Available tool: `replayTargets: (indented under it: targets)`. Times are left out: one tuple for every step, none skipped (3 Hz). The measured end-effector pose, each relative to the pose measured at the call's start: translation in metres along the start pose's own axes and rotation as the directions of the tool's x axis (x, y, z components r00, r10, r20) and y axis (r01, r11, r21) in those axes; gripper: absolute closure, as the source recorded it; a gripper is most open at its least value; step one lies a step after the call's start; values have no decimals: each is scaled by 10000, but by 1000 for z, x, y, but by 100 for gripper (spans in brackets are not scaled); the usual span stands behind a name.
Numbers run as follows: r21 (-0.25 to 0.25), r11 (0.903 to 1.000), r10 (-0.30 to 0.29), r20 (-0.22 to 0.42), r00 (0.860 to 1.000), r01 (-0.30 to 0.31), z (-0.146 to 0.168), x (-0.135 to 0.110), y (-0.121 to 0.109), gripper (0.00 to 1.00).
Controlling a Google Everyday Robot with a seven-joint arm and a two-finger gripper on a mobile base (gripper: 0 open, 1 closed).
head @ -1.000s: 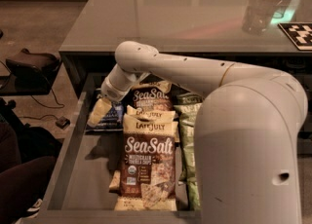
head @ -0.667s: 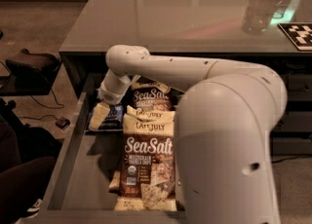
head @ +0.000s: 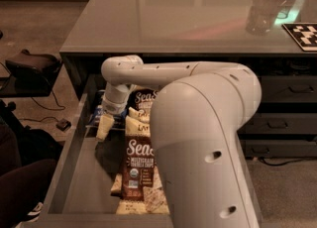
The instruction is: Pick blue chip bag from top drawer and place on counter
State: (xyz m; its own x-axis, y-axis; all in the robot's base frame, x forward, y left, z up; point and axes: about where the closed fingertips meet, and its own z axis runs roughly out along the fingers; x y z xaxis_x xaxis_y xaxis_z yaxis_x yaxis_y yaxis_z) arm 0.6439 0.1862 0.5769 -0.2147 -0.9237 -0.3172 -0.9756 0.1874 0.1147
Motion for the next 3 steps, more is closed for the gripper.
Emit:
replayTargets:
  targets:
    - [-102,9992,377,-86,9993,-378,11,8,-3,0]
    - [-103,9992,377,-86,9993,-377,8,7,-3,19]
    - [-103,9992,377,-86,9993,-378,8,7,-3,42]
